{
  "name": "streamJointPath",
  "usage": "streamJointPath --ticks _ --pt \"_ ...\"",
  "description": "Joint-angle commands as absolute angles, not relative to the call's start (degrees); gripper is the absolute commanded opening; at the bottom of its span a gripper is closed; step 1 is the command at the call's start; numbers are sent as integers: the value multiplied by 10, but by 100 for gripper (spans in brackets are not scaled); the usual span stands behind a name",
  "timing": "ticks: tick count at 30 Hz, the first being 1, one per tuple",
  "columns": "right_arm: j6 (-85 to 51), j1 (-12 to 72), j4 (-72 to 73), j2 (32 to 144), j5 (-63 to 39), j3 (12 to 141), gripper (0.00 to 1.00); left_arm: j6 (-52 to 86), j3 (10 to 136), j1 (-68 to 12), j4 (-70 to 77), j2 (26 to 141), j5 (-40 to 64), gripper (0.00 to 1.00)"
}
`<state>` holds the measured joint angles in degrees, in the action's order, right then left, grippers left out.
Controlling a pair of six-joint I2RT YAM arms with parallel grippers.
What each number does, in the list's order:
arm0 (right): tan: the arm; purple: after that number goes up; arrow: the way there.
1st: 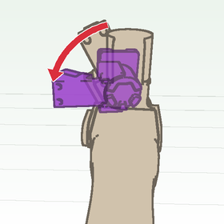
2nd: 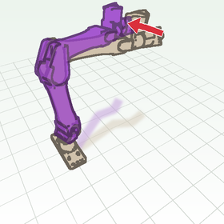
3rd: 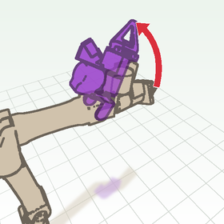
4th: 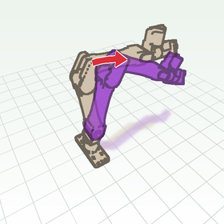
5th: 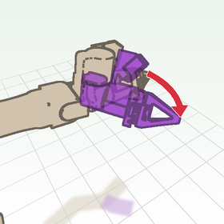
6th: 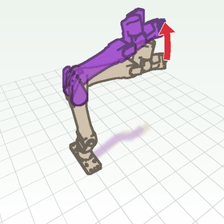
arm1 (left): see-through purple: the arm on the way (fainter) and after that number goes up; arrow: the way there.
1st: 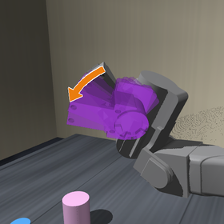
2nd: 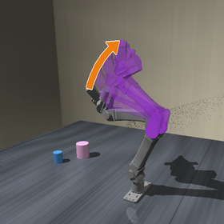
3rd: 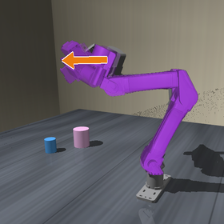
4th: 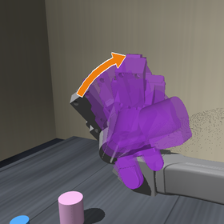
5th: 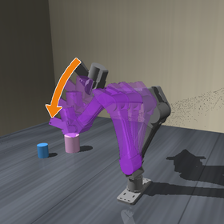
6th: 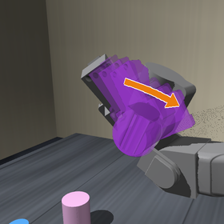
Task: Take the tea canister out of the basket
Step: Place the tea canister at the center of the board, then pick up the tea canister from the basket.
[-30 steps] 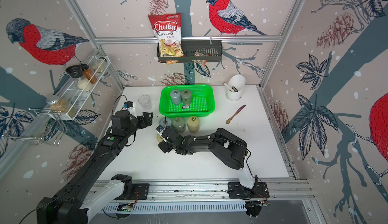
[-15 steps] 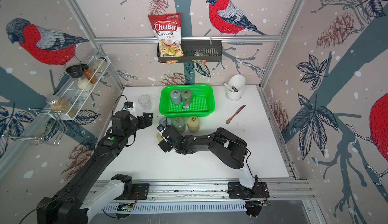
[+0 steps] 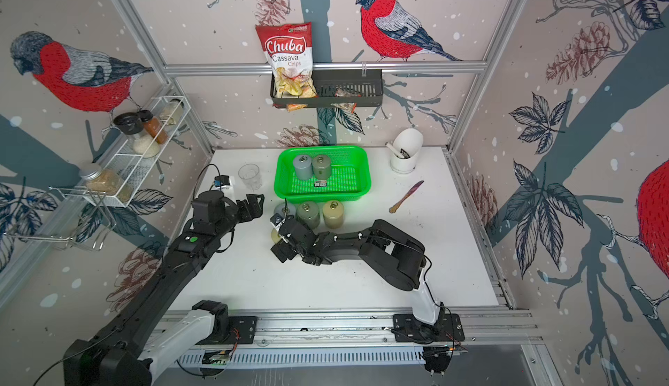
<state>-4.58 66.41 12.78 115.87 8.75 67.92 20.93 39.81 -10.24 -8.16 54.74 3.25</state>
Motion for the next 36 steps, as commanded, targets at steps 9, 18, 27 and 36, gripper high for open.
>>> streamJointPath --ticks 9,18,27,36 --pt "-45 681 102 1127 95 665 100 199 403 -101 -72 545 35 95" --pt "-54 692 75 1075 100 625 100 197 404 -101 -68 548 35 95" --pt "-55 688 62 1025 105 590 100 197 406 -101 -67 550 35 95" --pt "-33 646 40 895 81 574 100 201 405 -101 -66 549 34 95"
